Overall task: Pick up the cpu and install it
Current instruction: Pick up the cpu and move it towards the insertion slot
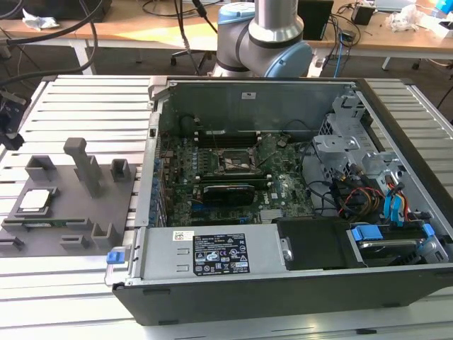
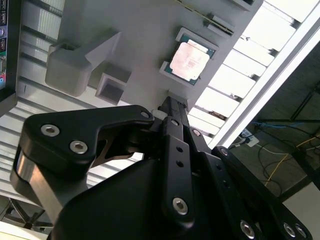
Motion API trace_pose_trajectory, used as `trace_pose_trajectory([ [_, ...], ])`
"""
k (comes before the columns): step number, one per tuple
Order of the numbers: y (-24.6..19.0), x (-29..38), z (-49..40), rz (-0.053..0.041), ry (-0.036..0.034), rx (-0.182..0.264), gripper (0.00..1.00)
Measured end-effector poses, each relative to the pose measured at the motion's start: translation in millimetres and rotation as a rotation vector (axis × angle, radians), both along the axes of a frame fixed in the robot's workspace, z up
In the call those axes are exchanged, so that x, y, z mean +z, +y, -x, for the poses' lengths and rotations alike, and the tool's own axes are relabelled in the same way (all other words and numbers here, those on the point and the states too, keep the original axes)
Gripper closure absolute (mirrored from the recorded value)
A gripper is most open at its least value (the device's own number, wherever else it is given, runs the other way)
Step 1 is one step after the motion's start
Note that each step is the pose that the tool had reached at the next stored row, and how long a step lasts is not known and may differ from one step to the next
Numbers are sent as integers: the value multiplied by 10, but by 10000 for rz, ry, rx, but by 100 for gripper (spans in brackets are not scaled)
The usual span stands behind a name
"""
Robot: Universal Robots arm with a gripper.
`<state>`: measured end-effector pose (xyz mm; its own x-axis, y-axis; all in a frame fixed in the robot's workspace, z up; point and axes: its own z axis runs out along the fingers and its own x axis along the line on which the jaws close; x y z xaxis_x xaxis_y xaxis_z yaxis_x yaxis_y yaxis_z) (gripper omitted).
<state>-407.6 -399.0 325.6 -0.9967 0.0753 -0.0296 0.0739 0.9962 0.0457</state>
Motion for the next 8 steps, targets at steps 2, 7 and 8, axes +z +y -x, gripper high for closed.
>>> trace_pose_trajectory([
  [2, -11, -10, 6, 1, 1, 0, 89],
  [7, -57, -89, 19, 1, 2, -2, 89],
  [8, -62, -133, 20, 2, 3, 0, 89],
])
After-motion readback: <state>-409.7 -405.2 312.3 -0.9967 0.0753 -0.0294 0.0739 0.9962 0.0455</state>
